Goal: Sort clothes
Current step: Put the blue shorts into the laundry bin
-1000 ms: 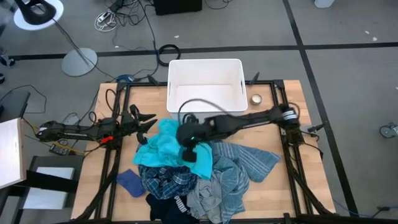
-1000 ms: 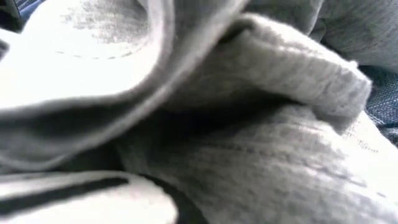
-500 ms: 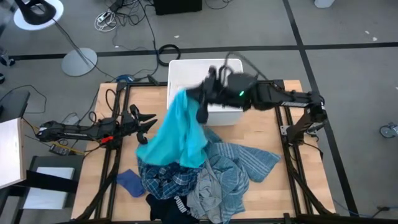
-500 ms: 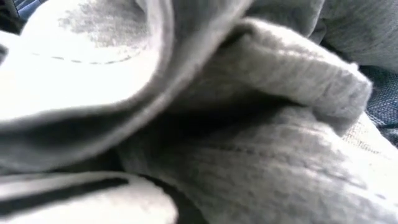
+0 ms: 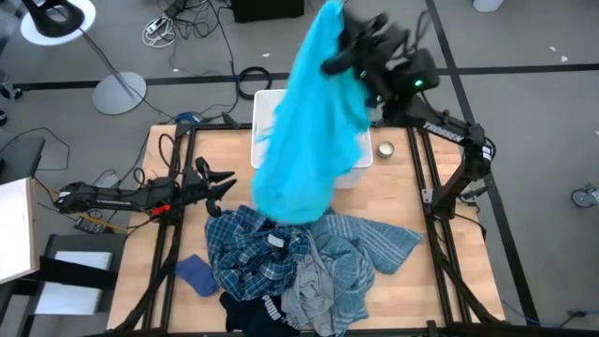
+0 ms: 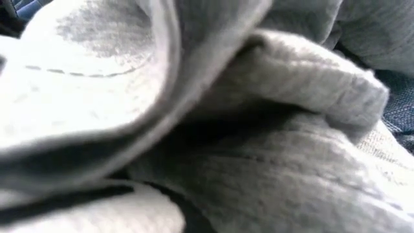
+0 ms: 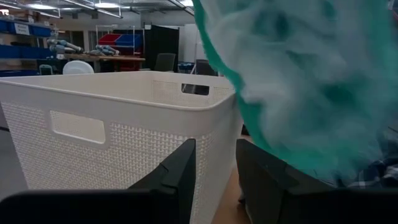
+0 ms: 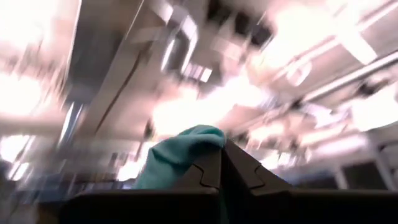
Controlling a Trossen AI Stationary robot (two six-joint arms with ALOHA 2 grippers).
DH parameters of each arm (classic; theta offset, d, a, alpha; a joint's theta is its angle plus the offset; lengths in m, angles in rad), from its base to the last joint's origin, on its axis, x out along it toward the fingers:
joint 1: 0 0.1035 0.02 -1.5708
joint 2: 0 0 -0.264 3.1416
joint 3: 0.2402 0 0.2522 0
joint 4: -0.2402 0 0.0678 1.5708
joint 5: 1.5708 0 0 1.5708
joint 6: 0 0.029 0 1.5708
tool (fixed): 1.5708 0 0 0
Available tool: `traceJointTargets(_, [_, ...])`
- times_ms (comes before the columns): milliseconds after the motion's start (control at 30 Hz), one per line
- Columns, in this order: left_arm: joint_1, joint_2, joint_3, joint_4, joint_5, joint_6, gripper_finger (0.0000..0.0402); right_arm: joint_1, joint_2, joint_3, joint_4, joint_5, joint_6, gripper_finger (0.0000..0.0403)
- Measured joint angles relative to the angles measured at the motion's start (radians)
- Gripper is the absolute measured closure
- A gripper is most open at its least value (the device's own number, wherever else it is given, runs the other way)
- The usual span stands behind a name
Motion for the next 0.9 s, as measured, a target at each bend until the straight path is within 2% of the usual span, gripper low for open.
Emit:
traceJointTargets(133, [0.000,0.000,0.000,0.000,0.000,0.000,0.0280,-0.104,0.000,0.002,0.137,0.004,0.098,0.0403])
traceJointTargets(233, [0.000,0.000,0.000,0.000,0.000,0.000,0.0280,-0.170,0.000,0.037,0.077,-0.006,0.214,0.0403])
traceJointTargets(367, [0.000,0.000,0.000,0.000,0.000,0.000,0.0280,-0.217,-0.001,0.092,-0.177,-0.132,0.340,0.0403])
traceJointTargets(533, [0.000,0.000,0.000,0.000,0.000,0.000,0.0280,-0.217,0.000,0.113,-0.464,-0.297,0.357,0.0403])
traceJointTargets(733, [0.000,0.000,0.000,0.000,0.001,0.000,0.0280,-0.199,0.000,0.114,-0.747,-0.363,0.365,0.0403])
traceJointTargets(900, [0.000,0.000,0.000,0.000,0.001,0.000,0.0280,-0.170,0.000,0.114,-1.174,-0.376,0.357,0.0403])
